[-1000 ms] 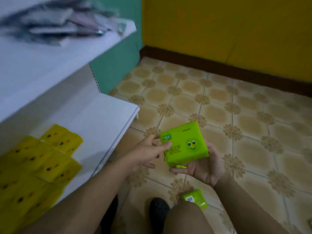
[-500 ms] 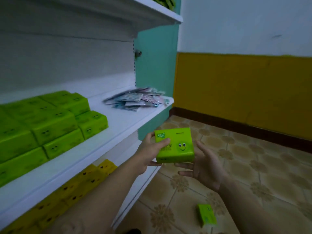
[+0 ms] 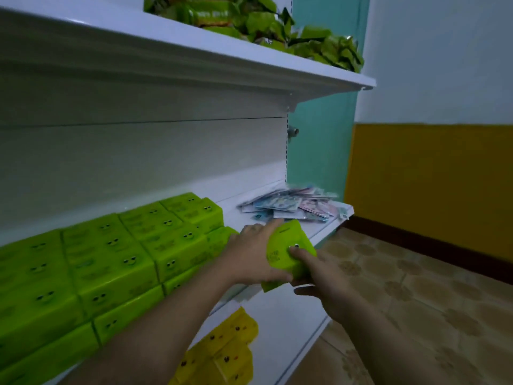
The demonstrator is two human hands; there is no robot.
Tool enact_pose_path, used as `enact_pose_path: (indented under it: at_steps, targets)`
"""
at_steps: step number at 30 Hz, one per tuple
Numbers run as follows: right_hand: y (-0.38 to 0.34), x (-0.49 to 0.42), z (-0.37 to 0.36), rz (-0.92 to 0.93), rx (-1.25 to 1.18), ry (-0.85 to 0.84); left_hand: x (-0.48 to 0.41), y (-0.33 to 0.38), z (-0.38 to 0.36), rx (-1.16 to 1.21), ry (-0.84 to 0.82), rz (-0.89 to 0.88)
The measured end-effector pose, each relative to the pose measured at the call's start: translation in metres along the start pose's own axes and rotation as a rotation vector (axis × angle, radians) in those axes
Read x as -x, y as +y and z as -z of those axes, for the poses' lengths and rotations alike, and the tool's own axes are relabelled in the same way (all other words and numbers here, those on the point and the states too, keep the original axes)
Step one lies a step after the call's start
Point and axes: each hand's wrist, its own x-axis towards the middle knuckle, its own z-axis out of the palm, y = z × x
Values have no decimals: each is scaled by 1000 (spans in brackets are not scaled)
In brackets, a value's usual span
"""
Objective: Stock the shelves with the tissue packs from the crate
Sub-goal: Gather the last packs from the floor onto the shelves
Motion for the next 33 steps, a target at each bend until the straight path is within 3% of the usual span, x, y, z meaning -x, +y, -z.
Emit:
enact_pose_path:
  at_steps: [2,8,10,14,20,27,30,33]
  targets:
    - [-8,-7,-13,10,-52,-20,-10,-10,14,-105,-5,-2]
    - [-17,-13,-12,26,-192,-48,-45,-54,45,-7,148,119]
    - [-14,-9,-1,35,-186,-62,-54,-74,44,-67,96,200]
    - [-7,1,24,52,-147,-28,-53,-114,27,-260,-161,405]
    - [14,18,44,14,-183,-5,-53,-103,27,-438,-245,477]
    - [37,42,70,-13,-242,9,-26,-52,2,-653,49,260]
    - [52,49,90,-24,-230,85,-18,-4,-35,-480,69,70]
    - [73,56,114,-62,-278,163,-8,57,-90,-51,17,-32]
